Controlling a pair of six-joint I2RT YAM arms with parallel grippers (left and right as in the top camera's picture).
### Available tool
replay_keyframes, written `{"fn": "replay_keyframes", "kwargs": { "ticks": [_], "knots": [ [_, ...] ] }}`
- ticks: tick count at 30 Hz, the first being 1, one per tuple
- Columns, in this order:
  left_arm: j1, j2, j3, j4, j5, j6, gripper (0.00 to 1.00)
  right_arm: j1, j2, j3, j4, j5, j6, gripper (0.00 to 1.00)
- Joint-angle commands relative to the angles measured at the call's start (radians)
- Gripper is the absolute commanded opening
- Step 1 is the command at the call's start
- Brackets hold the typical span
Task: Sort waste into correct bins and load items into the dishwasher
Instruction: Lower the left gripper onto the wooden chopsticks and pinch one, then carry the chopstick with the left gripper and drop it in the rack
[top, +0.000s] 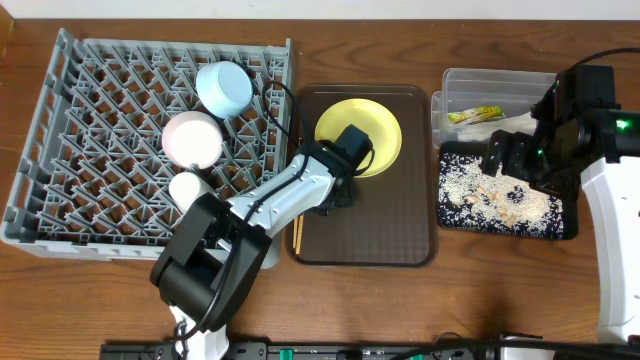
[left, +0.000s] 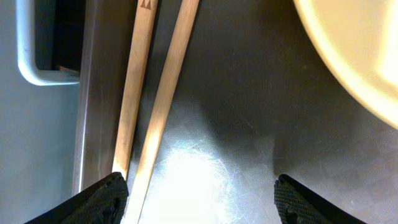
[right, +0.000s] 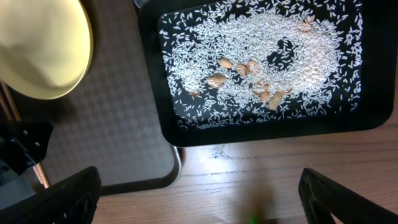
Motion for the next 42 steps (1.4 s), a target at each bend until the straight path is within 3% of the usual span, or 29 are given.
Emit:
{"fn": "replay_keyframes", "kwargs": {
  "ticks": [1,11,13,15,16,22,33,38,42],
  "knots": [
    [0.000,0.019,-0.023,0.011,-0.019,0.010,0.79,-0.006,-0.001,0.003,-0.003,0.005,-0.013,0.99],
    [0.000,0.019,-0.072,0.041,-0.016,0.009,0.79,-0.006,-0.001,0.003,-0.002,0.005,-0.012,0.99],
    [0.000,0.019,-0.072,0.041,-0.015,0.009,0.69,-0.006,-0.001,0.003,-0.002,0.005,-0.012,0.99],
    [-0.003,0.019,-0.072,0.042,-0.010,0.009,0.51,-0.006,-0.001,0.003,-0.003,0.005,-0.013,0.99],
    [-0.005,0.019,-0.072,0.042,-0.007,0.009,0.49,-0.006,-0.001,0.003,-0.003,0.005,-0.013,0.99],
    [-0.044,0.019,-0.072,0.042,-0.008,0.009,0.47,-0.006,-0.001,0.003,-0.003,0.005,-0.013,0.99],
    [-0.078,0.019,-0.072,0.045,-0.008,0.009,0.27,-0.006,-0.001,0.003,-0.003,0.005,-0.013,0.99],
    [-0.078,0.019,-0.072,0.045,-0.008,0.009,0.26,-0.006,-0.001,0.003,-0.006,0.005,-0.013,0.99],
    [-0.070,0.018,-0.072,0.045,-0.009,0.010,0.20,-0.006,-0.001,0.003,-0.006,0.005,-0.013,0.99]
  ]
}}
